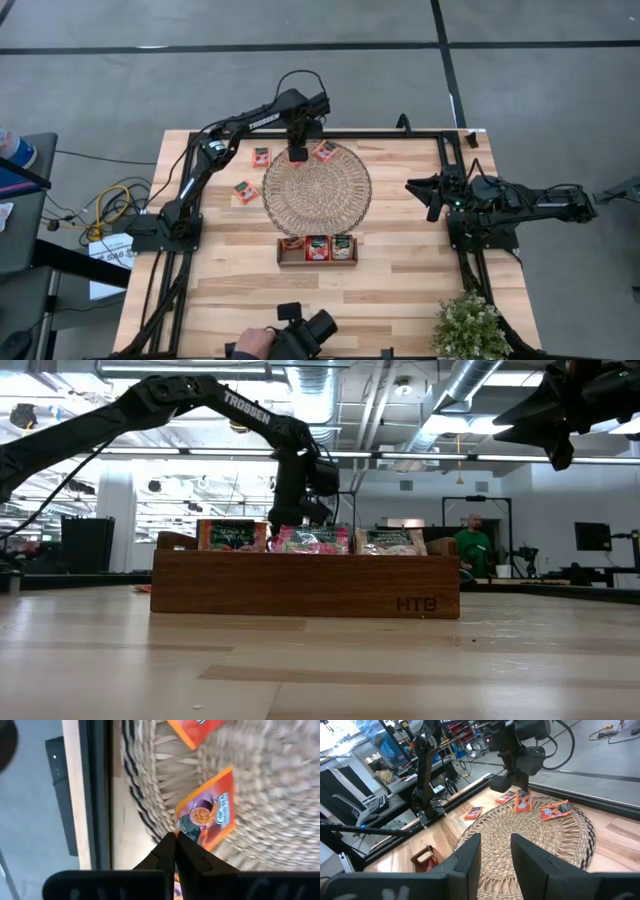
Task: Pick & Place Tea
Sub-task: Put the orange tea bag into the left section of the wooden organizer
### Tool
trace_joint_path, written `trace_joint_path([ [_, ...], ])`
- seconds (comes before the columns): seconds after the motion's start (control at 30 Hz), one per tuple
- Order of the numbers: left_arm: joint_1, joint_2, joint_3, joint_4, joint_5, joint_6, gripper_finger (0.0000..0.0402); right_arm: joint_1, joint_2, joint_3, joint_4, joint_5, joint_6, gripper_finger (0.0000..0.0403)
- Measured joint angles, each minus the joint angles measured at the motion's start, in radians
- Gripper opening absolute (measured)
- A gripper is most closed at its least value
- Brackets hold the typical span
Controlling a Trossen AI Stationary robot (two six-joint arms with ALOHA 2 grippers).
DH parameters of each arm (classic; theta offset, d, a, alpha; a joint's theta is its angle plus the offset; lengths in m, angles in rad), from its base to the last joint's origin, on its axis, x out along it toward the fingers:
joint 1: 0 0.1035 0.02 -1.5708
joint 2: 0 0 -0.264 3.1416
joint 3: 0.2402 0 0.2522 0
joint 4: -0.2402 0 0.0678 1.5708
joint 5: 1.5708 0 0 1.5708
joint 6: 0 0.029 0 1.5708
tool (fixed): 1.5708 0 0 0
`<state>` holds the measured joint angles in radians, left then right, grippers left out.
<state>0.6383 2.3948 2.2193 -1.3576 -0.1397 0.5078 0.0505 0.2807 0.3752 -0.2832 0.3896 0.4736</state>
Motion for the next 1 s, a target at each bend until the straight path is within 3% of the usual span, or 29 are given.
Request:
trace_joint_path([
  [0.67,-0.071,-0.003,0.137,-0.179,0.053,-0.163,0.0,0.0,0.0,0.0,0.001,0.0,-0.01,0.0098],
  [1.0,-0.14,-0.055,0.137,-0.214,0.064,-0.21,0.0,0.0,0.0,0.0,0.039,0.002,0.005,0.0098],
])
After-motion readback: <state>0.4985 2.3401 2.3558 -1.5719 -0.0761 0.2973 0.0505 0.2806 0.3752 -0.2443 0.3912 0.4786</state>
